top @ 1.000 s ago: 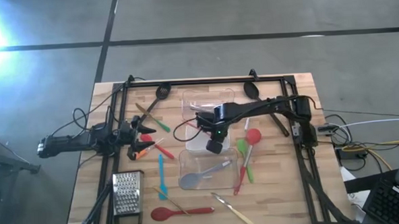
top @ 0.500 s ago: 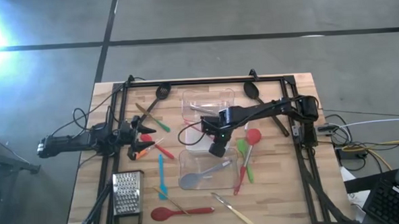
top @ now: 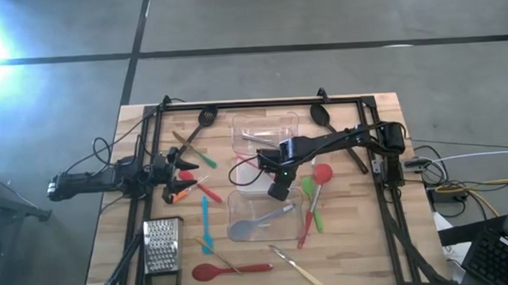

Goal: Pick & Place Kitchen Items
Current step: Put the pink spatula into the white bin

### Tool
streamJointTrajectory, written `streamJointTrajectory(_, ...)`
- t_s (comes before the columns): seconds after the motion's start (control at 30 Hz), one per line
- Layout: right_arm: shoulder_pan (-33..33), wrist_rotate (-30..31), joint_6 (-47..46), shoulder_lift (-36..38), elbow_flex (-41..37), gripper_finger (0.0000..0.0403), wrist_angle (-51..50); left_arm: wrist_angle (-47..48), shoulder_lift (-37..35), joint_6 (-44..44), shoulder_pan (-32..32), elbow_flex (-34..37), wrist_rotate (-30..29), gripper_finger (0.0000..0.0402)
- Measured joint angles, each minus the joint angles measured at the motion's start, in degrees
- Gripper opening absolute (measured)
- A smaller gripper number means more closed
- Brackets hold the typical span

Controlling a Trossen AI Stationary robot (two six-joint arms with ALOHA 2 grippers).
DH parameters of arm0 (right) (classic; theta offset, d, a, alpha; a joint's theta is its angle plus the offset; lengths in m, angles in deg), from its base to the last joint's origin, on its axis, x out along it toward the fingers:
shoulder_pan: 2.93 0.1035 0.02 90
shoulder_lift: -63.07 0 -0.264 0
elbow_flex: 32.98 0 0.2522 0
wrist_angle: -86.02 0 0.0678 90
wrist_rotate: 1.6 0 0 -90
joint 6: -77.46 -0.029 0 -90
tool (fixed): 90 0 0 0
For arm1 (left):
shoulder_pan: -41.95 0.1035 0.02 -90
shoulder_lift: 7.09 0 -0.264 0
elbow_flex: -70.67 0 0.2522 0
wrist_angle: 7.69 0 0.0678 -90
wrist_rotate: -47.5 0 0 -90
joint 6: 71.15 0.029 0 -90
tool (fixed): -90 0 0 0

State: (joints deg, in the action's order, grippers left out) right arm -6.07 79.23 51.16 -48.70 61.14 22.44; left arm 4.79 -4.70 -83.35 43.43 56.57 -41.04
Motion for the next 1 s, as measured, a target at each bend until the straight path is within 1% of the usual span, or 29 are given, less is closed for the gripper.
streamJointTrajectory(0.3, 0.00, -0.34, -0.26, -0.07, -0.35, 0.0016, 0.48, 0.02, 0.00, 0.00, 0.00, 0.00, 0.00, 0.0262)
streamJointTrajectory(0.77, 0.17, -0.31, 0.79, 0.70, 0.02, 0.0094, 0.91, 0.02, 0.00, -0.01, -0.01, 0.00, -0.01, 0.0262)
streamJointTrajectory(0.87, 0.15, -0.27, 1.00, 2.16, 0.80, 0.0105, 0.77, 0.02, 0.01, -0.02, -0.02, 0.00, 0.00, 0.0262)
streamJointTrajectory(1.0, 0.13, 0.63, 1.01, 4.96, 2.88, 0.0110, 0.91, 0.00, 0.00, -0.02, -0.02, 0.00, 0.00, 0.0262)
